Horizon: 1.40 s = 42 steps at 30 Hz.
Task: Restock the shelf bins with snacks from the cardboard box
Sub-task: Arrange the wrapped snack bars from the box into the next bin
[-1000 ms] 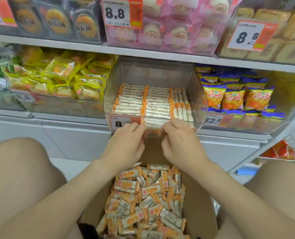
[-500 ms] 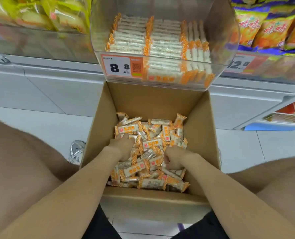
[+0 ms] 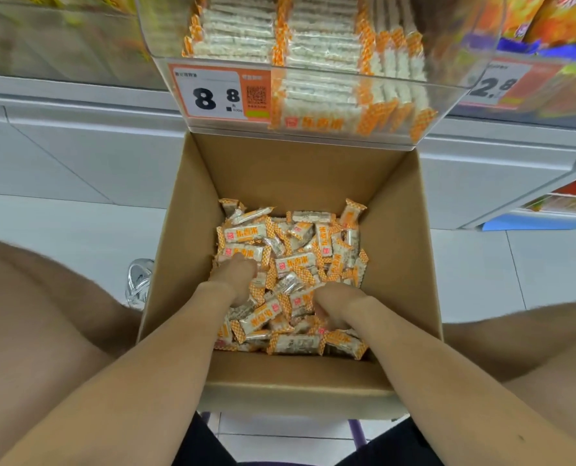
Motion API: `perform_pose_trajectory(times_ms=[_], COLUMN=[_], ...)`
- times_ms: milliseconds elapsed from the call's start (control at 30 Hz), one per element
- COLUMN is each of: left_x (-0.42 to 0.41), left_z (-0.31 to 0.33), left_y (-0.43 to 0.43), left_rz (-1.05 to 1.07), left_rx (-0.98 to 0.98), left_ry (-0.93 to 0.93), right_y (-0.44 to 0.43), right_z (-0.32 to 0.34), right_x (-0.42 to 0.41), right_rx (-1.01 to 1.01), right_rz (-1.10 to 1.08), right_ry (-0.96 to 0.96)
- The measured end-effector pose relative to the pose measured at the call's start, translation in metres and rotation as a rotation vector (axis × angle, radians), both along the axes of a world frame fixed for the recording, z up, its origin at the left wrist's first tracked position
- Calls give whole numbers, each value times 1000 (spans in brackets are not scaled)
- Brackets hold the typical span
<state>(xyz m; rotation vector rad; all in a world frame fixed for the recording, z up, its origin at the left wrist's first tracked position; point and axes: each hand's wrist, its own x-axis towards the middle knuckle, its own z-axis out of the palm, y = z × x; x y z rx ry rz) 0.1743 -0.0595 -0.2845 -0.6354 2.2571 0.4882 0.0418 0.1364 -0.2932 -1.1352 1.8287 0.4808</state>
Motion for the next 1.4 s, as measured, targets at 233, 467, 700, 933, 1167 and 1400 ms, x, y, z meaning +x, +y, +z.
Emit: perform_pose_trajectory(times_ms=[233, 467, 700, 933, 1167, 1400], left_x=[4, 5, 9, -2, -6, -12], left_z=[-5, -5, -2, 9, 13, 22], left_y=[-11, -6, -9, -3, 2, 8], left_rz=[72, 22, 114, 231, 346, 472], left_rx=[-3, 49, 161, 281, 410, 463], left_ry=[77, 41, 113, 371, 366, 457], right_y=[-6, -19, -19, -10, 1, -1], right_z=[9, 19, 27, 27, 16, 22], right_x=[-3, -11, -15, -4, 1, -9], right_rx=[-231, -471, -358, 42, 80, -46], right_rz=[-222, -886, -743, -351, -155, -245], right_ry=[-103, -396, -383, -322, -140, -143])
